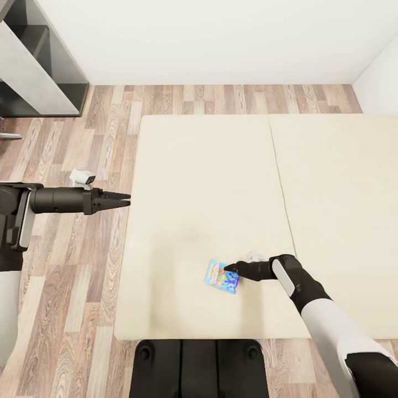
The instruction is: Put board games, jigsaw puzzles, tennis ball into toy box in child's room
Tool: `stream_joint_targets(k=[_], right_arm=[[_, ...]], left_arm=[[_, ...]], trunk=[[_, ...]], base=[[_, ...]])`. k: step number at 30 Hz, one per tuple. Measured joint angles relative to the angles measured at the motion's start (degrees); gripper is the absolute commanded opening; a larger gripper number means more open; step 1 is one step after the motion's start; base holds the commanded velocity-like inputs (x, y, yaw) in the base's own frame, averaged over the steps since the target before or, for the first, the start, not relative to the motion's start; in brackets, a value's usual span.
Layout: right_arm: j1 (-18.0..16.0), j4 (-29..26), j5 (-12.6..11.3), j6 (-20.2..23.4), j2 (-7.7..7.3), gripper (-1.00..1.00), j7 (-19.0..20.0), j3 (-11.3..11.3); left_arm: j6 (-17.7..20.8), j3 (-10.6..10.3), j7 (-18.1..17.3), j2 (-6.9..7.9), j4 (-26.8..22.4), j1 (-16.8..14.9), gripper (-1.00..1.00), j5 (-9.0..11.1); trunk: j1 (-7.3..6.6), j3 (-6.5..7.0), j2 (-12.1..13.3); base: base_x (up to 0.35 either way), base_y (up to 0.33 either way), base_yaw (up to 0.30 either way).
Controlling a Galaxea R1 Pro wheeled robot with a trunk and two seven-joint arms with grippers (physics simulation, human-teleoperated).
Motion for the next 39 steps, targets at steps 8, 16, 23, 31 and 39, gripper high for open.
stream_joint_targets(k=[8,16,23,31,39], right_arm=[[-0.3,0.1,0.1,0.0,0.79,1.00,0.0,0.0],[-0.5,0.1,0.2,0.0,1.11,1.00,0.0,0.1],[-0.5,0.1,0.2,0.0,1.14,1.00,-0.1,0.1],[-0.5,0.1,0.2,-0.1,1.22,1.00,-0.1,0.0],[-0.5,0.1,0.3,-0.1,1.80,1.00,-0.1,0.1]], left_arm=[[0.0,-0.1,0.0,0.00,0.0,0.0,1.00,0.0],[0.0,-0.1,0.0,0.00,0.0,0.0,1.00,0.0],[0.0,-0.1,0.0,0.00,0.0,0.0,1.00,0.0],[0.0,-0.1,0.0,0.00,0.0,0.0,1.00,0.0],[0.0,-0.2,0.0,0.00,0.0,0.0,1.00,-0.1]], trunk=[[0.00,0.00,0.0],[0.00,0.00,0.0],[0.00,0.00,0.0],[0.00,0.00,0.0],[0.00,0.00,0.0]], base=[[0.000,0.000,0.000],[0.000,0.000,0.000],[0.000,0.000,0.000],[0.000,0.000,0.000],[0.000,0.000,0.000]])
